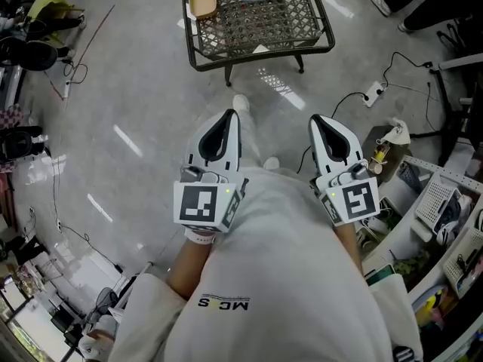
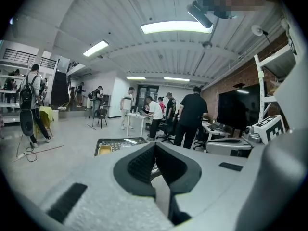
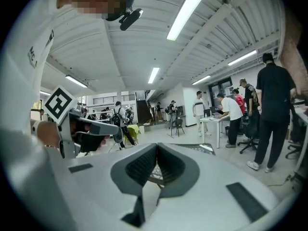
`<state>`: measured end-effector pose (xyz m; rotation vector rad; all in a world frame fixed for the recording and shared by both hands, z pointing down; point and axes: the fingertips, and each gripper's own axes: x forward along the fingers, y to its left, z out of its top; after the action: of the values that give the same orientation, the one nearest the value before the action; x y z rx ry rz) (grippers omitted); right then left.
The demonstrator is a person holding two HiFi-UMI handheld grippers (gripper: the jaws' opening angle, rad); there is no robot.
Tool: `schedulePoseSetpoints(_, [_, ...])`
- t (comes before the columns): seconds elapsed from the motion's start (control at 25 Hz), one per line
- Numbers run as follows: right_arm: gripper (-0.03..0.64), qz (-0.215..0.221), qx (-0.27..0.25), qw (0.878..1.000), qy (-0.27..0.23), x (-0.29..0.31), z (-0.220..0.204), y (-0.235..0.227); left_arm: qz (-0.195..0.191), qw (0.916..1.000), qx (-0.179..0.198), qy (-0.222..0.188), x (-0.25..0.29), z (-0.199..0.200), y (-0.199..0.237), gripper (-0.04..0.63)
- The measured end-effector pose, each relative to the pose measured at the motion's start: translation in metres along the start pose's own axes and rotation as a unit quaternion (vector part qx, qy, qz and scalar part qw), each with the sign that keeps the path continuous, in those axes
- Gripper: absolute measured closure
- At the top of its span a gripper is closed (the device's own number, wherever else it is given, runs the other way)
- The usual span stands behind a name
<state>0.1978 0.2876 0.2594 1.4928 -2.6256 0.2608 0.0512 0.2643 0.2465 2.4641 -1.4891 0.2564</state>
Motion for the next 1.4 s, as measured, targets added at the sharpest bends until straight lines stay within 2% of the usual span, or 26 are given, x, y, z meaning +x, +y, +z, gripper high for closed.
schedulePoseSetpoints(0.24, [0.598,0.003,0.014,1.0,0.008,0.066,0.017,-0.024,-0.009,0.9999,-0.005,-0.006,0.064,0.024,0.044,0.571])
schedulePoseSetpoints(0.4, [0.598,0.009,0.004,1.0,0.014,0.13,0.038,-0.034,-0.016,0.9998,-0.013,-0.006,0.107,0.044,0.087,0.569])
schedulePoseSetpoints(0.76, [0.598,0.01,0.023,1.0,0.002,0.266,0.082,-0.06,-0.033,0.999,-0.02,-0.023,0.194,0.096,0.177,0.571])
schedulePoseSetpoints(1.0, [0.598,-0.013,0.026,1.0,-0.005,0.306,0.091,-0.086,-0.045,0.9987,-0.019,-0.013,0.234,0.102,0.199,0.569])
schedulePoseSetpoints(1.24, [0.598,-0.007,0.041,0.999,0.001,0.326,0.083,-0.106,-0.04,0.9985,-0.038,0.004,0.261,0.096,0.204,0.569])
schedulePoseSetpoints(1.4, [0.598,-0.009,0.047,0.999,0.005,0.334,0.077,-0.115,-0.047,0.9983,-0.033,0.007,0.271,0.098,0.201,0.569])
